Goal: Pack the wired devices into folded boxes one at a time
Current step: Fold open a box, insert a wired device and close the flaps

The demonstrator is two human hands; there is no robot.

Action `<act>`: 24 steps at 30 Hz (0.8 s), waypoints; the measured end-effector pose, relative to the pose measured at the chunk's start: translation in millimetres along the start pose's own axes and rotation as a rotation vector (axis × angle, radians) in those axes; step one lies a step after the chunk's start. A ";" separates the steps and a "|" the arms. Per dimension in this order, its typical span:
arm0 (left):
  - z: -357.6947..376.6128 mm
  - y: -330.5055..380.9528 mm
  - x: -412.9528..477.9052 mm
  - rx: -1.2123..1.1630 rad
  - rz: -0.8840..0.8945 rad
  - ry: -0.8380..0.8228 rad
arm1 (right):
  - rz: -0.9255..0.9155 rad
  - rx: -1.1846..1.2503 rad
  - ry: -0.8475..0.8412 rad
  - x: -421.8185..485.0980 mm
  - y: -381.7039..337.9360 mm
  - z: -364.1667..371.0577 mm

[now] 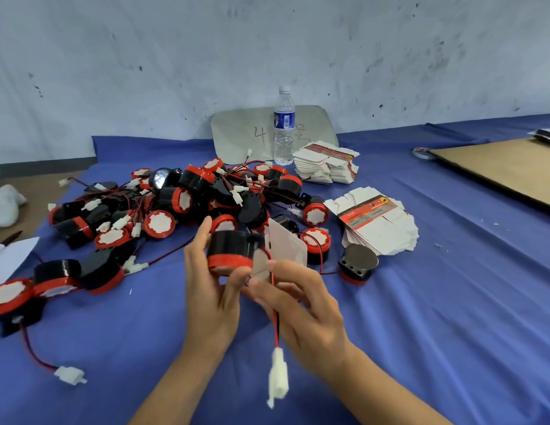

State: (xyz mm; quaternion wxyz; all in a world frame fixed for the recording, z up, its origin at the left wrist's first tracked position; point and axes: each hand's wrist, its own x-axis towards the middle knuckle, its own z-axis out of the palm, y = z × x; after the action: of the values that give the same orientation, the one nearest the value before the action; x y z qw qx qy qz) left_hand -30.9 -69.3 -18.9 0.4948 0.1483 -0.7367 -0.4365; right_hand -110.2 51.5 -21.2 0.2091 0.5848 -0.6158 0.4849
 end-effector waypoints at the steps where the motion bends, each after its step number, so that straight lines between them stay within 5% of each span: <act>1: -0.5 0.8 -0.5 0.059 0.066 0.000 | -0.030 0.003 -0.023 4.0 -1.7 -0.1; 3: 1.7 4.4 -1.7 0.104 0.117 0.005 | -0.009 0.102 0.000 10.7 -1.3 -2.0; 6: 4.6 10.4 -4.8 0.051 0.095 0.048 | -0.147 -0.092 0.130 7.5 10.8 1.6; 16: 0.8 1.6 -8.2 0.058 0.188 -0.015 | 0.062 0.030 0.131 8.6 16.8 -2.0; 19: 1.5 -9.4 -6.9 -0.005 -0.010 -0.027 | 0.119 0.086 0.126 11.0 19.2 -4.1; 24: 5.8 -20.9 -6.5 -0.093 -0.295 -0.290 | 0.177 0.095 0.094 13.9 20.7 -6.8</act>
State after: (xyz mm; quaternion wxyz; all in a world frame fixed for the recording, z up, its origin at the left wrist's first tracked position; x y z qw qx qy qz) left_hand -37.3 -74.2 -40.0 0.3206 0.1673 -0.7496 -0.5544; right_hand -134.6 46.7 -14.0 0.1661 0.5139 -0.6307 0.5573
